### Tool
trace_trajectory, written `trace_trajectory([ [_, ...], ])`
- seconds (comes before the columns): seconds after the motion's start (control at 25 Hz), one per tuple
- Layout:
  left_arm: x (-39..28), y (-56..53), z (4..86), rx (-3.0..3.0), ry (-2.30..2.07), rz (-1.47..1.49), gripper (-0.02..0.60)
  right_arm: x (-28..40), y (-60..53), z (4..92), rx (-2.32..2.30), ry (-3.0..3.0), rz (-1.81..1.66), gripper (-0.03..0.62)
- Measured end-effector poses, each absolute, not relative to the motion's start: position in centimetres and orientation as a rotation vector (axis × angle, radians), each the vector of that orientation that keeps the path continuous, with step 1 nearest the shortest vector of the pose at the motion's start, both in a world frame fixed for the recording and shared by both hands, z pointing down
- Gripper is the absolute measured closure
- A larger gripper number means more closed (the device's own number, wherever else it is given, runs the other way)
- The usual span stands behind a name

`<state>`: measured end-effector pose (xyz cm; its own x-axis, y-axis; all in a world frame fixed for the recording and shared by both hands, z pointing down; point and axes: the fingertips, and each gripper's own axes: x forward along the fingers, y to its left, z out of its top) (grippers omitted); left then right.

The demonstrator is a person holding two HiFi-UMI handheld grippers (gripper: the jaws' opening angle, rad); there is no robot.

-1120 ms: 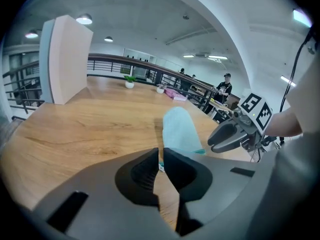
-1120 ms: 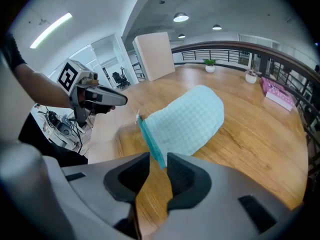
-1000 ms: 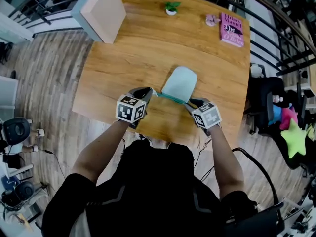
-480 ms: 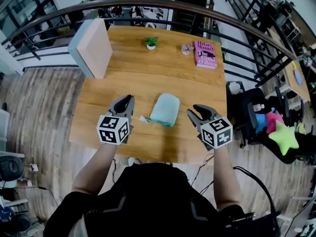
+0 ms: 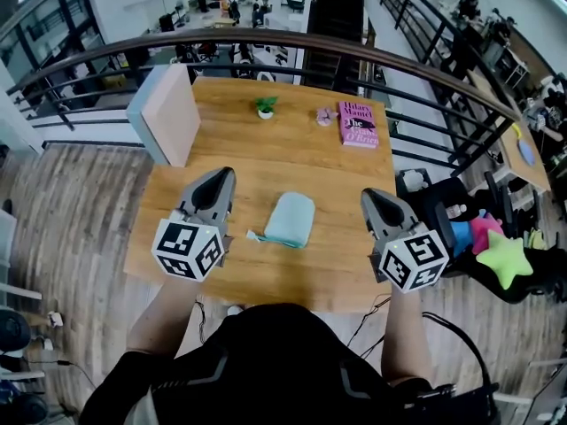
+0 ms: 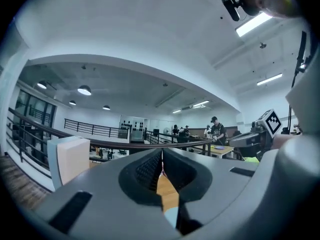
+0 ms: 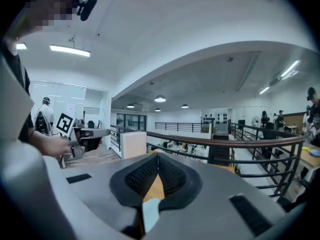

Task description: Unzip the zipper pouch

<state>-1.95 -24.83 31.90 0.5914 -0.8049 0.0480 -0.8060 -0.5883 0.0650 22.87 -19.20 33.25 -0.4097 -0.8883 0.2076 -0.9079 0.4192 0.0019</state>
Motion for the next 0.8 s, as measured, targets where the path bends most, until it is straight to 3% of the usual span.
trace_trajectory([
  [0.36, -1.4, -23.6, 29.7, 2.739, -1.295, 0.001, 0.552, 23.2, -19.1, 30.4, 1.659, -2.514, 0.15, 0.585],
  [0.8, -2.8, -23.2, 29.3, 2.73, -1.513, 0.092, 0.552, 23.2, -18.8, 30.5, 1.699, -2.471, 0.114, 0.586],
])
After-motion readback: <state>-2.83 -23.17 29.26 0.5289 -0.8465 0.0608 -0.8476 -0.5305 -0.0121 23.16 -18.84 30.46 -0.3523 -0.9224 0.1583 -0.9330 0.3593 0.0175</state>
